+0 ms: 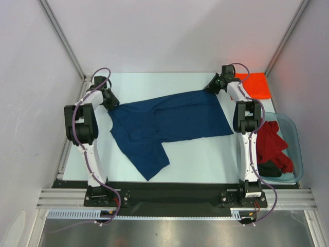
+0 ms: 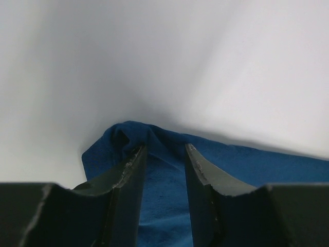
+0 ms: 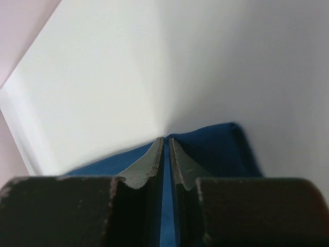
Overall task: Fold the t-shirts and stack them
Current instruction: Fold the tshirt
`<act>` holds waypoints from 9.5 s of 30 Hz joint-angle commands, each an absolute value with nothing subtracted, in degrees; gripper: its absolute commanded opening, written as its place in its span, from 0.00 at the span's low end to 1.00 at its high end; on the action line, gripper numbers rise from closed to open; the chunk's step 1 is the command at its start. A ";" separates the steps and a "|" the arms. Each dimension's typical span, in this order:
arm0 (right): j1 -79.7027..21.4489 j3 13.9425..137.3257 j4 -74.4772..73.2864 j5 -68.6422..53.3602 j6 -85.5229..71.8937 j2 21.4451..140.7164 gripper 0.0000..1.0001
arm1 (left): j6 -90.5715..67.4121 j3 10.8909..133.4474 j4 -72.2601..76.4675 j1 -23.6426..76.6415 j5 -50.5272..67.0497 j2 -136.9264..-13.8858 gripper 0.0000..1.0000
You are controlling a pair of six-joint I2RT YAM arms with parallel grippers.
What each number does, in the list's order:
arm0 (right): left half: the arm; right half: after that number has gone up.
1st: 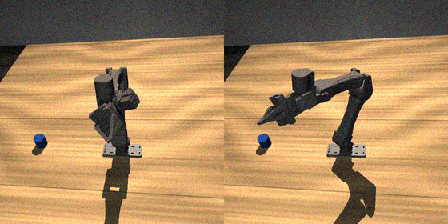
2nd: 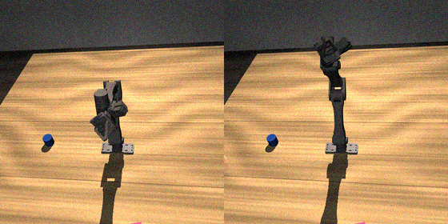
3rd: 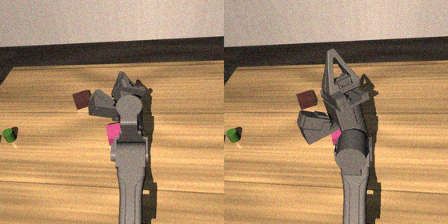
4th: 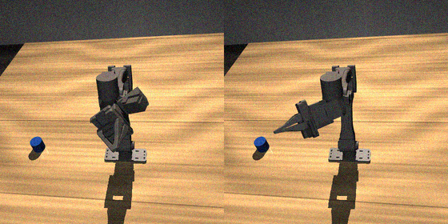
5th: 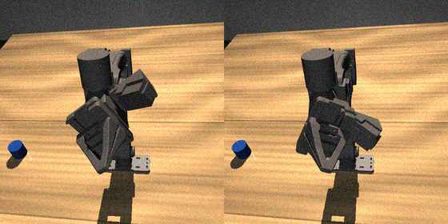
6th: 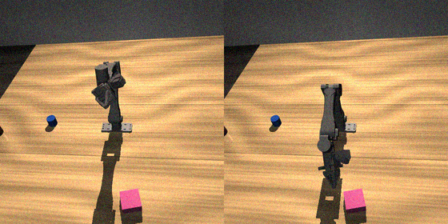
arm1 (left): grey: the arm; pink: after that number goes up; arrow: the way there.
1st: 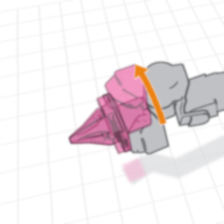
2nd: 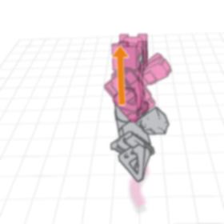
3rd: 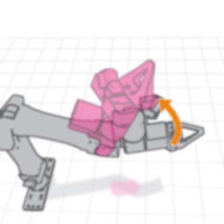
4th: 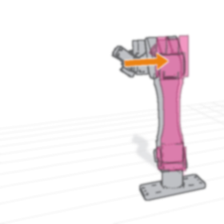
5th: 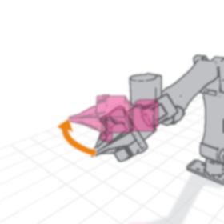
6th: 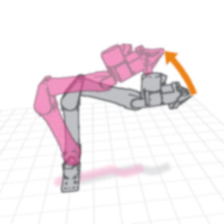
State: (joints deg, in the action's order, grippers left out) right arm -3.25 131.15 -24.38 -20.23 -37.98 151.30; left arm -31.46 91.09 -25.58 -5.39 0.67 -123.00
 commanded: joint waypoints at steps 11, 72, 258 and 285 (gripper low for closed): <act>1.41 138.60 -24.78 -21.09 -34.98 157.24 0.15 | -27.95 91.50 -29.44 -6.33 0.10 -117.35 0.56; -13.62 59.06 -54.66 -15.91 -19.25 63.90 0.63 | -77.60 40.52 -48.43 65.92 -15.29 -74.09 0.47; -8.70 108.21 -52.39 -6.50 -19.60 122.88 0.72 | -39.71 68.30 -45.09 8.28 -5.29 -88.76 0.77; -0.44 97.03 -44.03 -12.74 -20.30 122.69 0.85 | -47.82 59.59 -36.30 -3.60 1.58 -97.46 0.84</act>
State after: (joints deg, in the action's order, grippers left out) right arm -0.86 95.37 -45.78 -11.49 -19.66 121.32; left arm -47.16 59.33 -38.52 -3.38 0.86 -96.31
